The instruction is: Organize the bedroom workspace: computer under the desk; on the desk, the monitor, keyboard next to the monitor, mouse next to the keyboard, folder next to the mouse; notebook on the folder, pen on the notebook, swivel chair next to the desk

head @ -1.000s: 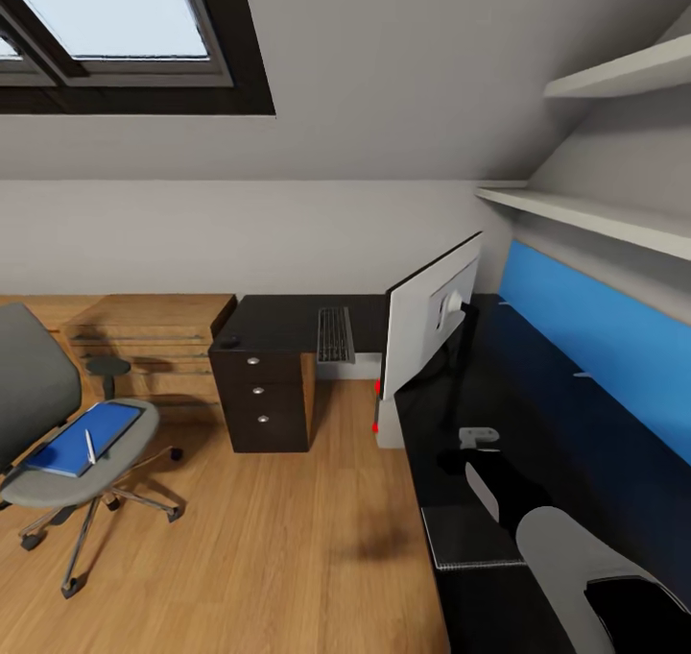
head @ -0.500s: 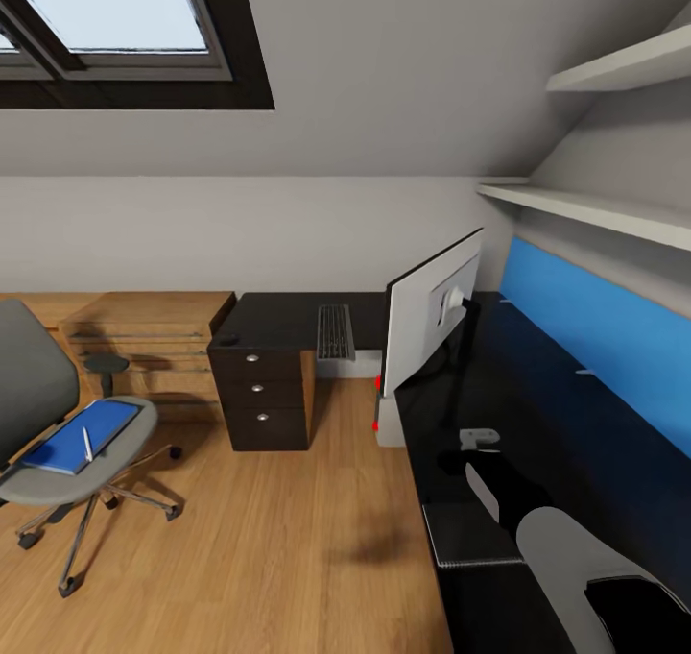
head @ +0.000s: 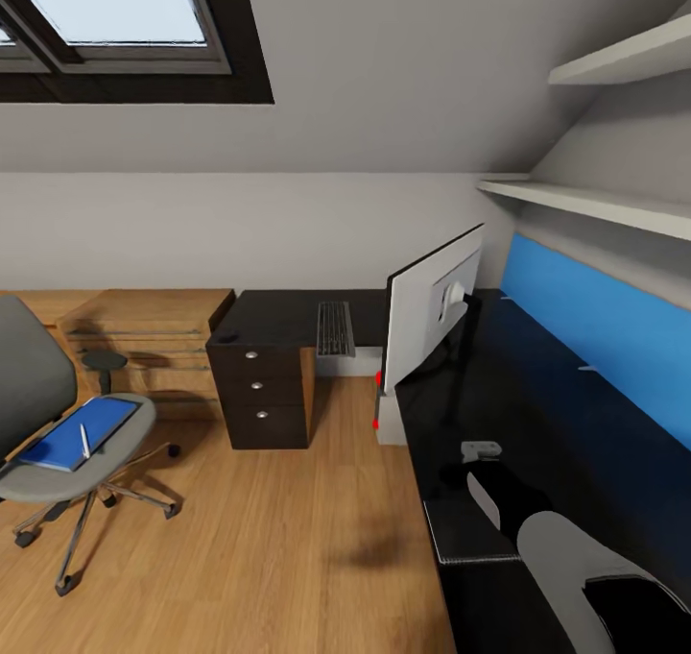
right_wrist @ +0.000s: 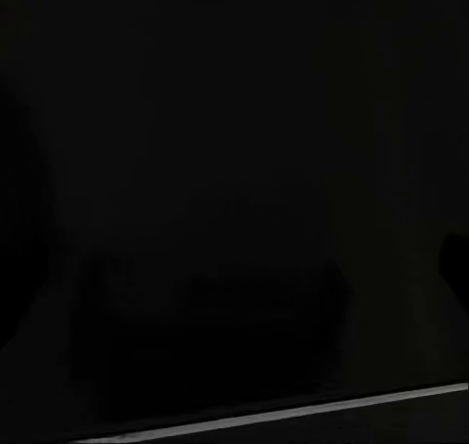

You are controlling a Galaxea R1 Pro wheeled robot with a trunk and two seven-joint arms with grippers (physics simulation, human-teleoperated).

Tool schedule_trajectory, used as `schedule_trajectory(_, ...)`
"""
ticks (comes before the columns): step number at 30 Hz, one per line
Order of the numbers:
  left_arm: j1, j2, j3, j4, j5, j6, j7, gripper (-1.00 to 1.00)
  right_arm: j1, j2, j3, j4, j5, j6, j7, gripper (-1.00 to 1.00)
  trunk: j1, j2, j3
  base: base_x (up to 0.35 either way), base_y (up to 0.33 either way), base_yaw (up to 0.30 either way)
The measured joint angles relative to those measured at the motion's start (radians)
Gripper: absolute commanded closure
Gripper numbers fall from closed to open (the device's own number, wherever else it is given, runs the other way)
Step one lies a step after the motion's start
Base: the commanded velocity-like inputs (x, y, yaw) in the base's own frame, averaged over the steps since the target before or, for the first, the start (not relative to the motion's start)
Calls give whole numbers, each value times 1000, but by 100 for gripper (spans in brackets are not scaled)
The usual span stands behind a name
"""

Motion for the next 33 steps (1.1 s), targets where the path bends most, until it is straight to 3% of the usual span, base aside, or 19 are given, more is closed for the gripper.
schedule_trajectory(14, 0, 0, 0, 0, -1, 0, 0, -100, -1, -2, -2, 14, -7, -2, 1, -100, 53, -98, -44, 0, 0, 0)
schedule_trajectory(23, 0, 4, 0, 0, -4, -2, -8, -100, -1, -2, -1, 13, 2, -6, -3, -100, 54, -99, -44, -18, 0, 0)
schedule_trajectory(33, 0, 5, -1, 0, -5, -2, -9, -100, -1, -1, 0, 13, 5, -6, -4, -100, 54, -98, -44, -200, 0, 0)
